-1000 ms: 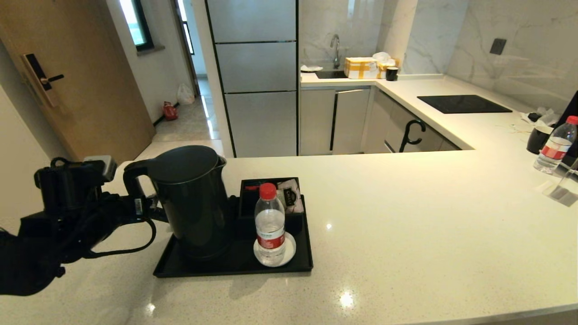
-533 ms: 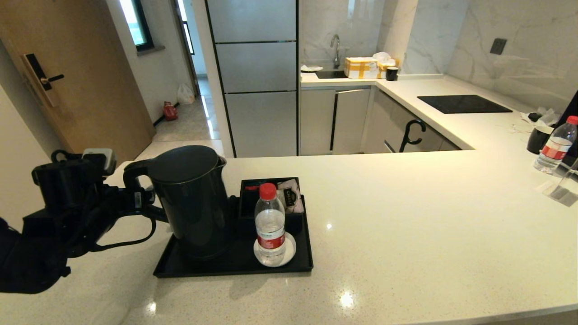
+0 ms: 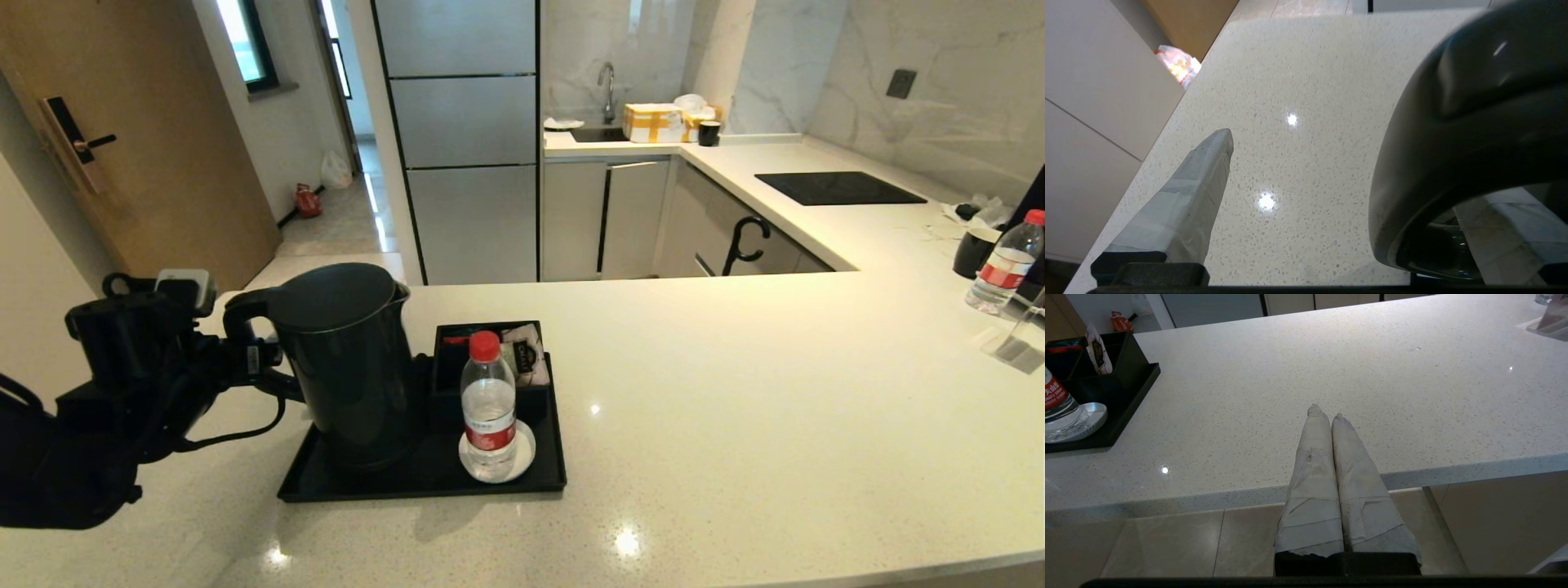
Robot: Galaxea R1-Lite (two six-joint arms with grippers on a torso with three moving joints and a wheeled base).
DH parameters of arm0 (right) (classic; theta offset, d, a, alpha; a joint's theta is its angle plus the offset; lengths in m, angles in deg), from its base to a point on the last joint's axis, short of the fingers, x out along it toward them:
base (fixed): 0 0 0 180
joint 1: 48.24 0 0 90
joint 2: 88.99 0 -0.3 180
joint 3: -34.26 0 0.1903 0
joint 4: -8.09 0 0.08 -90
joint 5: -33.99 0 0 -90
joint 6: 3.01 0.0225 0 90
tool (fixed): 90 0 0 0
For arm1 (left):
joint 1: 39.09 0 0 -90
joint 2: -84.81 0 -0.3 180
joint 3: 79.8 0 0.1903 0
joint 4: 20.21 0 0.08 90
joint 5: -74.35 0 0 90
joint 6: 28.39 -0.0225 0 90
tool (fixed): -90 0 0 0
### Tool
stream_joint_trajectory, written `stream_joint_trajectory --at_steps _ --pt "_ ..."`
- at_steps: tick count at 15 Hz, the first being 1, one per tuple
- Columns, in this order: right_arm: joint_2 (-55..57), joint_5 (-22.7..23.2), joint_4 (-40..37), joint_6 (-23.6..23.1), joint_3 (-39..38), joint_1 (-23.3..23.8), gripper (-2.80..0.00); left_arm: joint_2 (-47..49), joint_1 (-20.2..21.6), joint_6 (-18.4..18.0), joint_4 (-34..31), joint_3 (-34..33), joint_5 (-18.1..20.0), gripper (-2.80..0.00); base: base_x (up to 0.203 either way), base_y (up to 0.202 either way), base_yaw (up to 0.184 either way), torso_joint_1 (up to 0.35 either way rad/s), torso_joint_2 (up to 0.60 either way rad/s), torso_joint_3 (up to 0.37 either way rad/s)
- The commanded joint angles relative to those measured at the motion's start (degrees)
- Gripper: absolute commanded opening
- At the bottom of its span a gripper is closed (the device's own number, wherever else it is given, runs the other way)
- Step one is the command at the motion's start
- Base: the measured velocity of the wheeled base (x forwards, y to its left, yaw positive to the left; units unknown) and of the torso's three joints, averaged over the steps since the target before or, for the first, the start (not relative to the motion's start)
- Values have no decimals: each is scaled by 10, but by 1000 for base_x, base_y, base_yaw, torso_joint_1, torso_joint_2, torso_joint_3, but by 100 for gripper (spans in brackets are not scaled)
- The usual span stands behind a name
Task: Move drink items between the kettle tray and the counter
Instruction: Pick up the kettle
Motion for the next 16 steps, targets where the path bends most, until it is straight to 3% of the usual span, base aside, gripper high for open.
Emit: stream_joint_trajectory --at_steps 1,16 --pt "1 0 0 0 0 0 -280 16 0 -2 6 0 -1 0 0 0 0 0 0 0" --pt "1 0 0 0 0 0 -280 10 0 1 7 -1 0 0 0 0 0 0 0 0"
